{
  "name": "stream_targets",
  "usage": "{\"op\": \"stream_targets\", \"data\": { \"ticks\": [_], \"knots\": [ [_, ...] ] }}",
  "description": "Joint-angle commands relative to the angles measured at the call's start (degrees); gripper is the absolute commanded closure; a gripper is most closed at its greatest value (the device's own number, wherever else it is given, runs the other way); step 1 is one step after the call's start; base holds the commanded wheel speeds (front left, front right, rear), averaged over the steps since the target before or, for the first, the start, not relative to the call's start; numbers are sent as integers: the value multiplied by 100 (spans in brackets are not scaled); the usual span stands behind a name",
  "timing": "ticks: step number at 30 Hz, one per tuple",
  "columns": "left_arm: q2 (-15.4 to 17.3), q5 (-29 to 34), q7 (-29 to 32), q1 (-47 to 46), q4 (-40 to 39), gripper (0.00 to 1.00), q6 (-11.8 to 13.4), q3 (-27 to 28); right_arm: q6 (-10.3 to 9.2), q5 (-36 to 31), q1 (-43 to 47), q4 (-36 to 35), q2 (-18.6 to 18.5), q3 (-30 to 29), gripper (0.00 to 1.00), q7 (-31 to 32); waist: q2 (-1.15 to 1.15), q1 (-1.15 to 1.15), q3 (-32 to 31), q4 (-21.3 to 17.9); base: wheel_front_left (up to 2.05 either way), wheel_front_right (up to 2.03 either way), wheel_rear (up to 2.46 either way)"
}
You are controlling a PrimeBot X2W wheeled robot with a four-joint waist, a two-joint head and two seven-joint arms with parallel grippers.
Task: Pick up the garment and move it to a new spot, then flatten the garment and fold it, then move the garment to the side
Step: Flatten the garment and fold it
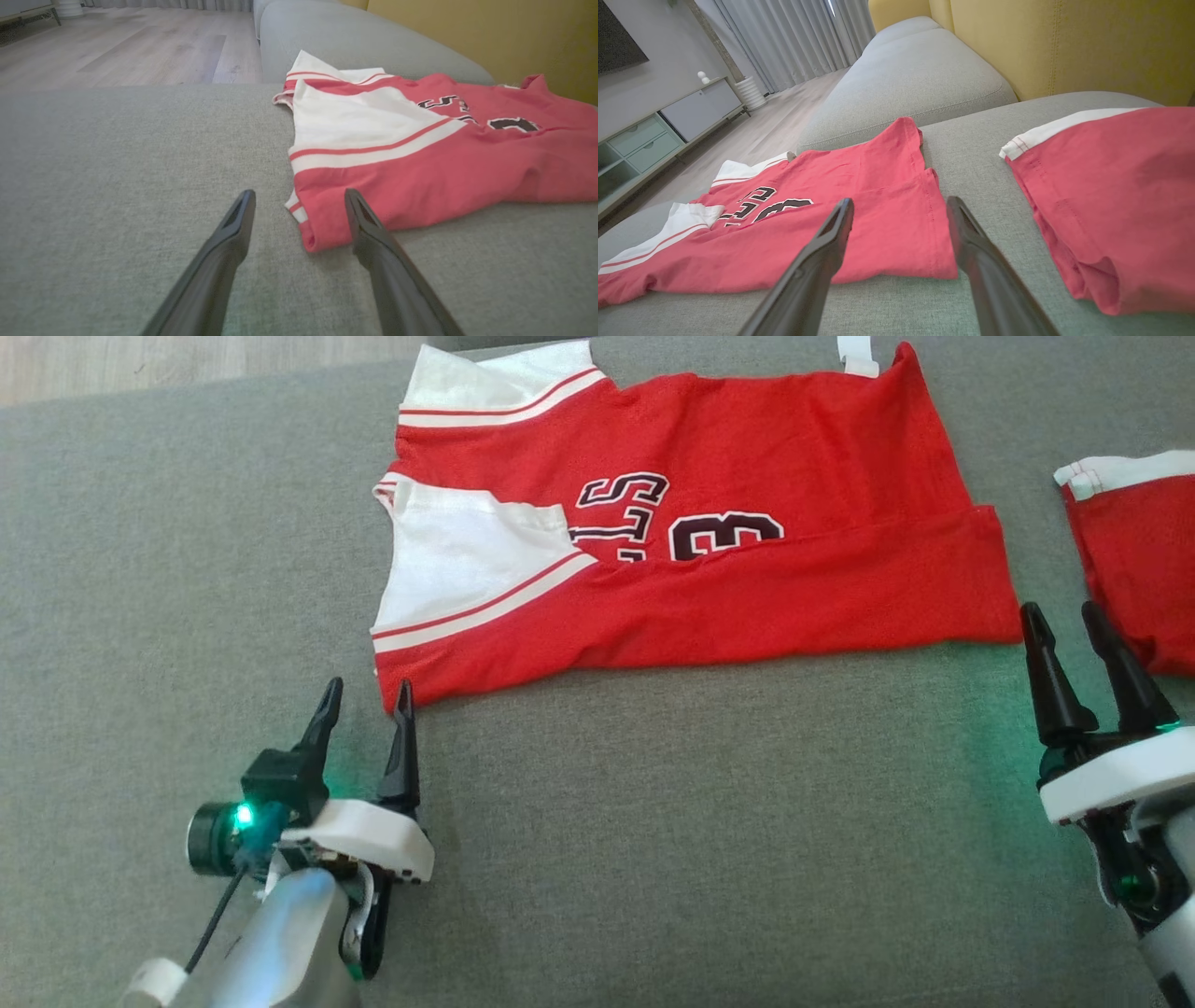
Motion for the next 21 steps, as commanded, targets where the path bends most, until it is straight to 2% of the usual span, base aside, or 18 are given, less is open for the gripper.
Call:
{"op": "stream_targets", "data": {
  "ticks": [1,4,5,6,7,13,21],
  "knots": [
    [37,37,-30,-183,-23,0,38,232,37,-70,9,-152,-91,1,0,-63,0,0,9,-17,0,0,0],
    [-9,88,-29,-275,463,0,75,188,37,-113,21,-126,-59,23,0,-63,0,0,-3,-41,0,0,0],
    [-20,91,-7,-312,624,30,61,164,37,-122,22,-117,-51,32,0,-63,0,0,-8,-46,0,0,0],
    [-38,75,28,-344,768,89,15,139,37,-129,23,-109,-44,36,0,-63,0,0,-15,-45,0,0,0],
    [-61,44,51,-374,883,100,-44,122,37,-130,23,-95,-36,37,0,-63,0,0,-21,-40,0,0,0],
    [-79,56,1,-598,1253,100,-386,-3,37,-48,-77,285,76,8,0,-55,0,0,-54,85,0,0,0],
    [12,197,-28,-576,794,100,-468,116,37,-66,-473,1185,272,-121,0,140,0,0,-118,224,0,0,0]
  ]
}}
